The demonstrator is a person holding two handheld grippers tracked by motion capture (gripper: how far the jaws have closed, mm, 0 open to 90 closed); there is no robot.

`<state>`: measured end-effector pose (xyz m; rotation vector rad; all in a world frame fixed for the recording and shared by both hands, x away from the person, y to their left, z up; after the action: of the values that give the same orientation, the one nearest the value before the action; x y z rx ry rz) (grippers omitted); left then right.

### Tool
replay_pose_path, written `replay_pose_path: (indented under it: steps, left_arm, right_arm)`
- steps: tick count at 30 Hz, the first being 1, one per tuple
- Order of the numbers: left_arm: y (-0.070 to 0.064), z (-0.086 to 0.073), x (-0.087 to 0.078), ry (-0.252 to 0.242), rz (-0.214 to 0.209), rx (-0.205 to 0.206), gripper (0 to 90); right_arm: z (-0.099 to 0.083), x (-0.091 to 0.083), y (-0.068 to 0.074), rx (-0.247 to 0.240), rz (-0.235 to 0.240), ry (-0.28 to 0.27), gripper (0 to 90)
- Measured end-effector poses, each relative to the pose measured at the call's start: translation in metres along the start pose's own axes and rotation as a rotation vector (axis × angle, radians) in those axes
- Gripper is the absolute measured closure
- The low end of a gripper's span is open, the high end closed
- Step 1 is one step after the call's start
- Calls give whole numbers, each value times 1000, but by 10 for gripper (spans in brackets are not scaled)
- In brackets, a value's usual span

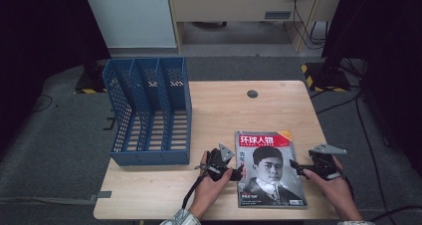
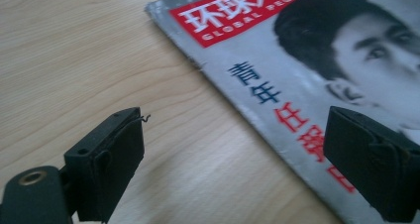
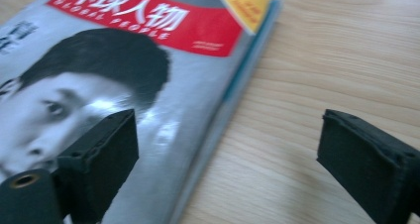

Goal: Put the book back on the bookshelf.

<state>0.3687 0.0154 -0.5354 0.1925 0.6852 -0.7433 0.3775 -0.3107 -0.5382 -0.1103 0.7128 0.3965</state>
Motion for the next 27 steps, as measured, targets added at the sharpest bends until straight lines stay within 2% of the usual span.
replay_pose_path:
  steps: [3,5,9,10,13,14,18,19,22,27]
  left_arm:
    - [-4,0,-2,-10,-5,15,102]
    - [-11,-2,-3,-11,-28,25,105]
    - [-17,-2,-2,-4,-53,42,140]
    - [-23,-2,-1,6,-72,60,148]
    - [-28,-2,2,13,-70,70,148]
    - [-30,-4,6,32,-66,74,148]
    - [-32,-8,14,58,-70,65,136]
    - [-32,-6,17,54,-71,39,134]
    - [-32,-6,17,56,-71,40,134]
    - [-30,-5,19,61,-96,54,135]
  right_arm:
    - [0,2,4,-23,16,8,92]
    - [-1,4,9,-41,40,25,146]
    - [-1,7,13,-51,49,45,198]
    - [-2,9,15,-63,56,57,212]
    - [-2,10,16,-63,57,63,211]
    - [-2,11,15,-59,58,60,205]
    - [-2,12,16,-59,64,60,173]
    - [-2,12,16,-58,62,59,162]
    - [-2,12,17,-64,62,65,151]
    - [0,16,19,-76,61,60,150]
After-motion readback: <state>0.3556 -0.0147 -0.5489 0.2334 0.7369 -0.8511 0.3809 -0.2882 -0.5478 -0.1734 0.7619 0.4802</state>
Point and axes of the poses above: each handheld gripper's, and its own axes: x roughly forward along the jaws, z roughly out of its top, y roughly to its left, the point moved 2 cm from there along x, roughly forward along the jaws, and after that the axes turned 4 degrees about -z, right-handed, at the moved point
